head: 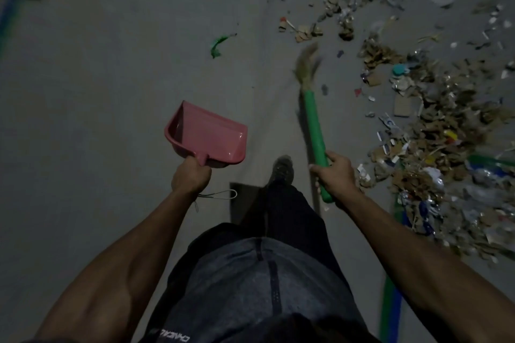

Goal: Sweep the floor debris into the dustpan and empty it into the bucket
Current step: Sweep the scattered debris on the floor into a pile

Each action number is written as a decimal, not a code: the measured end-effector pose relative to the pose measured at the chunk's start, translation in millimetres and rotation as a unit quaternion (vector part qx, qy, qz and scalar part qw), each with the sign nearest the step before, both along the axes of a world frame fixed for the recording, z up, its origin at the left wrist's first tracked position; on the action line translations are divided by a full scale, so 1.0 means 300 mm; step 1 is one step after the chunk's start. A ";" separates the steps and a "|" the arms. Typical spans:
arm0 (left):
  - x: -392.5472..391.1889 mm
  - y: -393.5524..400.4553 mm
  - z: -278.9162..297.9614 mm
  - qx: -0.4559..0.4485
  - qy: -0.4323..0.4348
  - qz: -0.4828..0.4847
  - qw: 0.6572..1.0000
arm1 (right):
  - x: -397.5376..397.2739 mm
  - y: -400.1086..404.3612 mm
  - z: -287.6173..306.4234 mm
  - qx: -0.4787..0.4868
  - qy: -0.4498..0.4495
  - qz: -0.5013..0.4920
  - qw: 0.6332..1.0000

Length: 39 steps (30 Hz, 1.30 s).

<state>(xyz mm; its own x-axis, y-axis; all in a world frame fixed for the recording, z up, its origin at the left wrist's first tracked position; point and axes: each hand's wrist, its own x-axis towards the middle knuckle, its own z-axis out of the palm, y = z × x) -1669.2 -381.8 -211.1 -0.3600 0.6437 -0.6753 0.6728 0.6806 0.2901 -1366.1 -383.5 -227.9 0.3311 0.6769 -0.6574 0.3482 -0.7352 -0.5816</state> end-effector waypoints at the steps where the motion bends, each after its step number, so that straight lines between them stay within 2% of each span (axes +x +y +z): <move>1: -0.010 0.024 0.001 -0.001 0.005 0.005 1.000 | -0.021 0.020 -0.003 0.004 -0.010 0.040 0.999; 8: -0.063 0.257 -0.053 -0.016 0.030 0.058 0.998 | -0.196 0.382 -0.108 0.005 -0.028 0.294 0.956; 11: -0.081 0.379 -0.086 -0.026 0.044 0.084 0.995 | -0.279 0.587 -0.185 -0.004 -0.018 0.337 0.941; 13: -0.083 0.459 -0.103 -0.034 0.046 0.096 0.994 | -0.325 0.713 -0.233 -0.022 -0.011 0.332 0.943; 16: -0.077 0.587 -0.133 -0.044 0.048 0.097 0.993 | -0.348 0.878 -0.300 -0.077 0.027 0.255 0.964; 21: -0.032 0.770 -0.173 -0.043 0.043 0.087 0.994 | -0.255 1.062 -0.382 -0.122 0.120 0.033 0.985; 25: 0.020 0.879 -0.193 -0.034 0.048 0.057 0.997 | -0.125 1.168 -0.399 -0.112 0.164 -0.130 0.971; 31: 0.103 0.988 -0.215 -0.025 0.039 0.018 0.999 | 0.122 1.301 -0.359 -0.067 0.142 -0.350 0.924; 35: 0.144 1.026 -0.215 -0.024 0.043 0.001 0.999 | 0.161 1.283 -0.293 -0.011 0.092 -0.402 0.911; 39: 0.168 1.028 -0.194 -0.026 0.073 -0.021 0.997 | 0.093 1.115 -0.212 0.007 0.128 -0.333 0.934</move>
